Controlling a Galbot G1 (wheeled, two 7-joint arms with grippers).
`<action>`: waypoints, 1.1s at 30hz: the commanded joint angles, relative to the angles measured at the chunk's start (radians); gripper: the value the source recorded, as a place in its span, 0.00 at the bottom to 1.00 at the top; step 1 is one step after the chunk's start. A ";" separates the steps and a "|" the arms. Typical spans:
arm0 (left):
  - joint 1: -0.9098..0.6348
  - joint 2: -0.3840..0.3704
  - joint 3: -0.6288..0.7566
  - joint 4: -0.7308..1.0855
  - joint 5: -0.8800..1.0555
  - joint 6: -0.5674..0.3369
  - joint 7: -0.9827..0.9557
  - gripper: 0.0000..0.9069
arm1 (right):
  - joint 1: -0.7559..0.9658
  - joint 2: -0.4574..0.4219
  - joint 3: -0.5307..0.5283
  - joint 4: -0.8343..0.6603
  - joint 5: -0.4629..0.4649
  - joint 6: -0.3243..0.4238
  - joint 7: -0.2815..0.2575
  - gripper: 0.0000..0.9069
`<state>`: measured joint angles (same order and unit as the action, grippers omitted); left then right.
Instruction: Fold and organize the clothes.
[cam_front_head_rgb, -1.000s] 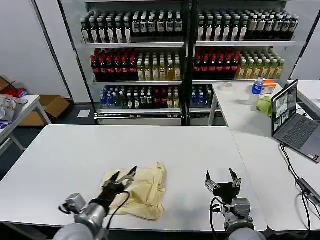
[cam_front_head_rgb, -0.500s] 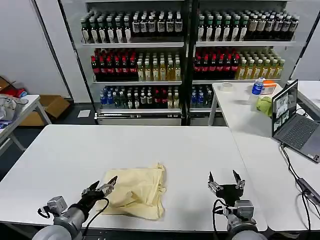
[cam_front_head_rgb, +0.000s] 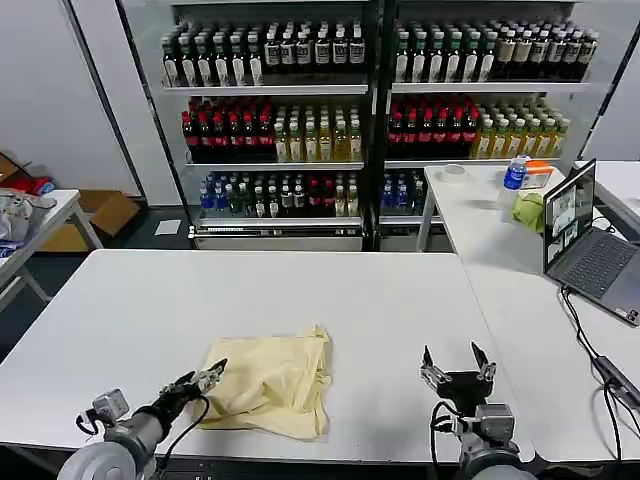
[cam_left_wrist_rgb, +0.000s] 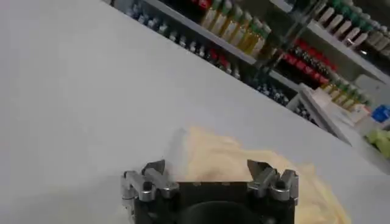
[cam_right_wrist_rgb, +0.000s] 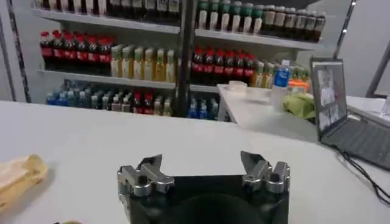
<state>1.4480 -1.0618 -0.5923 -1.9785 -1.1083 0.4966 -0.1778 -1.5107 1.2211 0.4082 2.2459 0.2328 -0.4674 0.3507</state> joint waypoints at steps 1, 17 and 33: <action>0.000 -0.016 0.004 0.040 -0.057 0.008 0.016 1.00 | -0.006 -0.001 0.007 0.005 0.000 -0.002 0.000 1.00; -0.034 -0.079 0.020 0.054 -0.121 -0.037 0.015 0.23 | -0.031 0.000 0.020 0.025 0.000 -0.002 -0.001 1.00; -0.038 -0.166 -0.021 0.077 -0.185 -0.069 0.006 0.02 | -0.027 -0.001 0.020 0.026 0.002 -0.004 -0.001 1.00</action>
<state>1.4147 -1.1790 -0.5946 -1.9078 -1.2504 0.4390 -0.1696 -1.5387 1.2201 0.4282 2.2731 0.2341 -0.4696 0.3494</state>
